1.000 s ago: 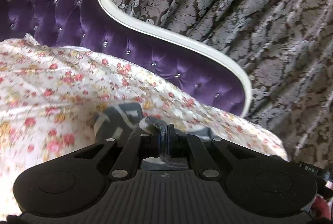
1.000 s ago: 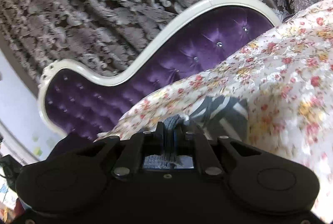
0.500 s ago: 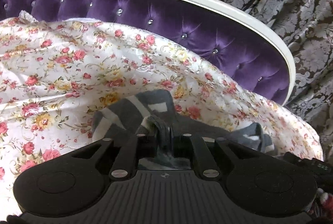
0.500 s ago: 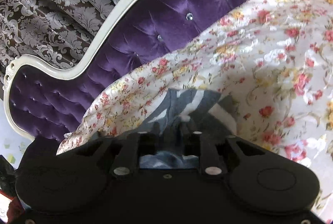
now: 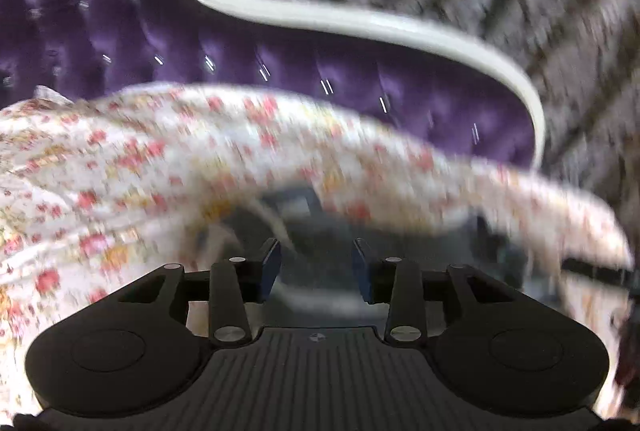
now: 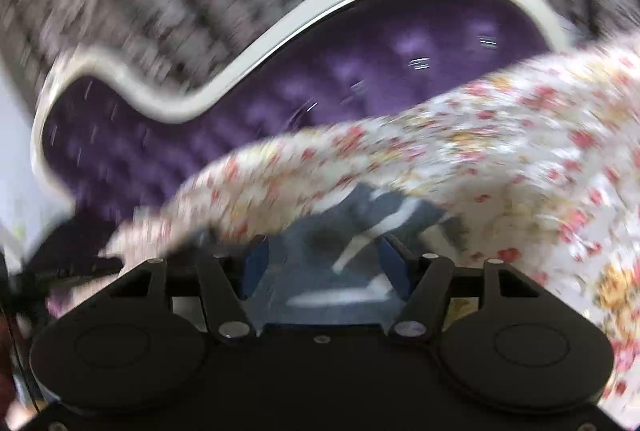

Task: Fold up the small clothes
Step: 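Open both tools to lay the folded hem on the cardigan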

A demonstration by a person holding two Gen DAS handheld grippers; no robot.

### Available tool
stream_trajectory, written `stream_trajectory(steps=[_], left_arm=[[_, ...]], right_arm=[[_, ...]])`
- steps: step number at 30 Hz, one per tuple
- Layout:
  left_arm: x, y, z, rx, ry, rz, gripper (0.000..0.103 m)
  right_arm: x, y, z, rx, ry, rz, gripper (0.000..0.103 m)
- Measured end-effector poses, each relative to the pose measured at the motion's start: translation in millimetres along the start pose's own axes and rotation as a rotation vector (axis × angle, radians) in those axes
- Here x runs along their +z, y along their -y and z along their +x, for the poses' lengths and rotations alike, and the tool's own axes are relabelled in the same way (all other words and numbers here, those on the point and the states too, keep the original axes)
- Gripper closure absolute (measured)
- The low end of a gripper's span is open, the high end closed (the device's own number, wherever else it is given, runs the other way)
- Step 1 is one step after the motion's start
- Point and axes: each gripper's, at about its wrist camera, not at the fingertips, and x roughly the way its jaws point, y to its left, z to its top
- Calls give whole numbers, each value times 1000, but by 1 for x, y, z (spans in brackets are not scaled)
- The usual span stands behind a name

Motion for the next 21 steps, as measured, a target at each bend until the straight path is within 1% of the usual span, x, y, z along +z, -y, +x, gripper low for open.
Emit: stream_trajectory(steps=[2, 4, 6, 9, 12, 16, 19, 21], left_arm=[[-13, 8, 8, -11, -50, 57, 65], [-22, 16, 16, -17, -76, 117, 65], [-26, 22, 25, -21, -95, 168, 65], [-21, 25, 38, -7, -99, 199, 65], [-8, 18, 55, 1, -115, 168, 65], [8, 8, 74, 33, -133, 128, 65], [15, -3, 82, 22, -138, 62, 65], [20, -8, 85, 42, -130, 25, 65]], right_arm=[[-4, -16, 5, 22, -37, -105, 36], [-9, -30, 12, 53, -84, -186, 36], [-15, -37, 19, 71, -124, -233, 36], [-19, -40, 29, 57, -166, -279, 36], [-20, -37, 40, 4, -180, -306, 36], [-16, -31, 54, -116, -152, -349, 38], [-12, -18, 60, -178, -108, -283, 38], [-8, -8, 59, -217, -87, -223, 38]])
